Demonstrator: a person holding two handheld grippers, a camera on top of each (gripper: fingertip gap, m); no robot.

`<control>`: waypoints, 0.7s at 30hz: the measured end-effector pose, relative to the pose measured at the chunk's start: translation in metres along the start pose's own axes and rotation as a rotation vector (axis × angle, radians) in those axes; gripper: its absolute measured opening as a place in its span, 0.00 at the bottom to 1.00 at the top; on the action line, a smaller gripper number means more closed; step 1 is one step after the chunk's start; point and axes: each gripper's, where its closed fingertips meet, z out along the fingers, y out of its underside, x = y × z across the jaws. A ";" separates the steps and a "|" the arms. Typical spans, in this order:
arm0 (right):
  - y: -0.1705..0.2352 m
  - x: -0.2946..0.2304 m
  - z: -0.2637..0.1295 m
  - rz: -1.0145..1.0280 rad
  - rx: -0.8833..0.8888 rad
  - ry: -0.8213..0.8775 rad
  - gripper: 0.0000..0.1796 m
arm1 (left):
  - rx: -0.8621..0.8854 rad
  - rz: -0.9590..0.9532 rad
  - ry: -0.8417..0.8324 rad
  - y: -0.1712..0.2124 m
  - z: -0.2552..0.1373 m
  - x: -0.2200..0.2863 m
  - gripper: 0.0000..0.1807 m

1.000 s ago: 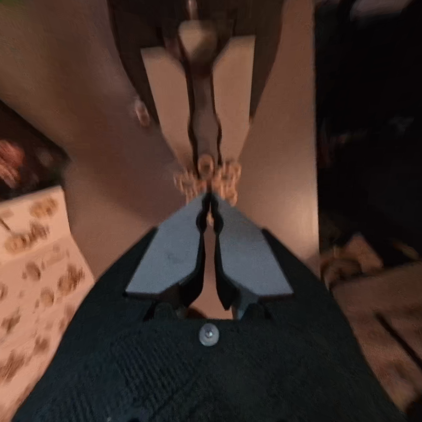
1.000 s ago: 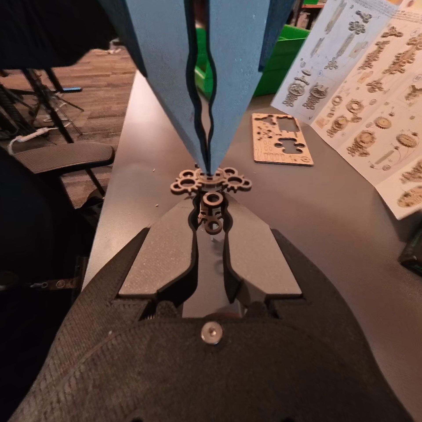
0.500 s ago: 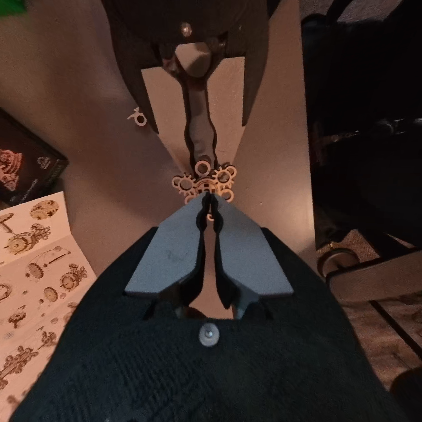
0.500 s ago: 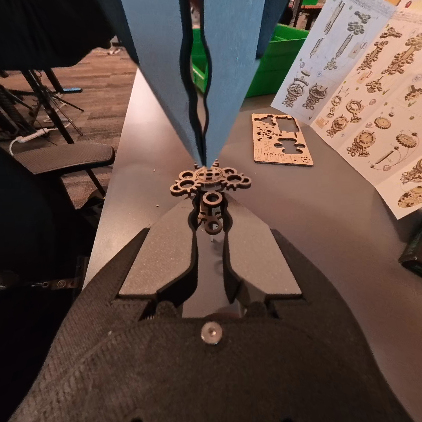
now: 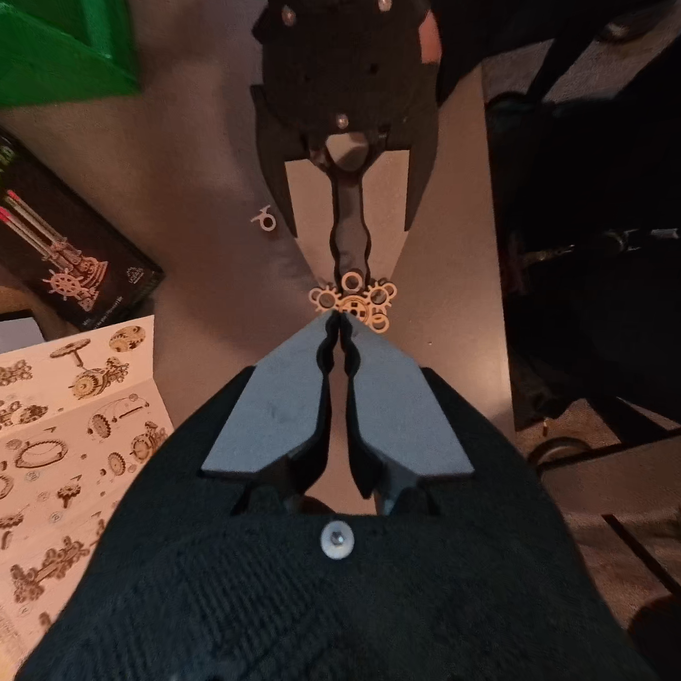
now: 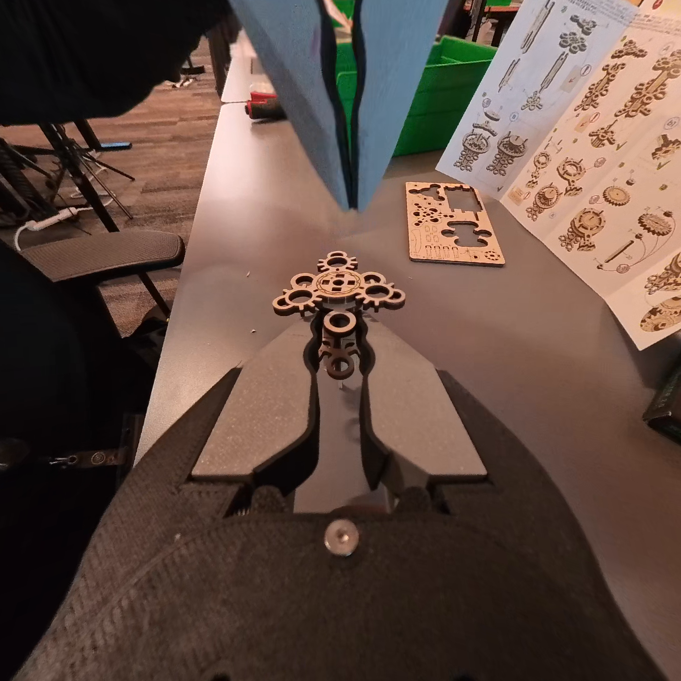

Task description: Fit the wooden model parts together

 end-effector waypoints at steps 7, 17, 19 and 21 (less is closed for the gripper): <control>0.001 0.001 0.000 0.012 -0.005 -0.004 0.08 | -0.083 -0.003 0.073 0.020 0.048 0.015 0.00; 0.001 0.000 -0.002 -0.005 -0.004 0.007 0.08 | -0.091 -0.007 0.081 0.037 0.070 0.021 0.00; 0.001 0.000 -0.003 -0.009 -0.001 0.009 0.08 | -0.090 -0.006 0.084 0.036 0.072 0.021 0.00; 0.001 0.000 -0.004 -0.006 0.000 0.010 0.08 | -0.091 0.000 0.082 0.030 0.073 0.018 0.00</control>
